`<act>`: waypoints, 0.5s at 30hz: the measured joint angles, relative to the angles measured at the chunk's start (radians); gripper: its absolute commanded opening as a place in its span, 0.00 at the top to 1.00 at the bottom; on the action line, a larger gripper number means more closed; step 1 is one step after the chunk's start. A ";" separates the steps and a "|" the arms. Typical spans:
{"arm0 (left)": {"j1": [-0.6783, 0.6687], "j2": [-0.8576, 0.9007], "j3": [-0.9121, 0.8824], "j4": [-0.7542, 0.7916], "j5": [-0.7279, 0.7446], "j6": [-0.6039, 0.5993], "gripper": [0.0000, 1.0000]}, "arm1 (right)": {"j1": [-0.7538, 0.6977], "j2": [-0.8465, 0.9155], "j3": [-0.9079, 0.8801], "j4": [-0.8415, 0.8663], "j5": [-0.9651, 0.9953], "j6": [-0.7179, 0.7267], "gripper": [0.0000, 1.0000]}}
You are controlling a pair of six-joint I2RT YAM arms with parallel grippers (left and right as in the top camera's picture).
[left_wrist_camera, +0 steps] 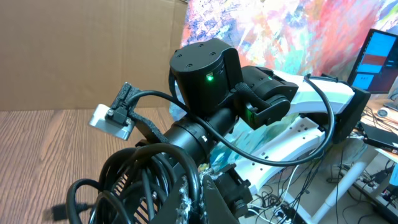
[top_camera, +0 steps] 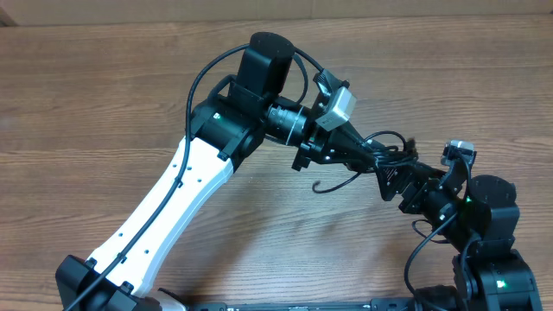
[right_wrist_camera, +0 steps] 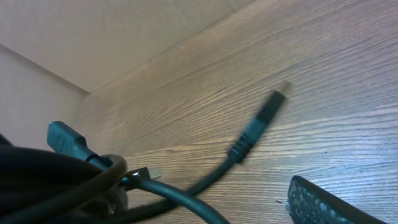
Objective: Untangle cables
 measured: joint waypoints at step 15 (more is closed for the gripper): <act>0.000 -0.001 0.001 -0.018 -0.243 -0.182 0.96 | -0.002 0.020 -0.015 0.157 -0.145 -0.002 0.96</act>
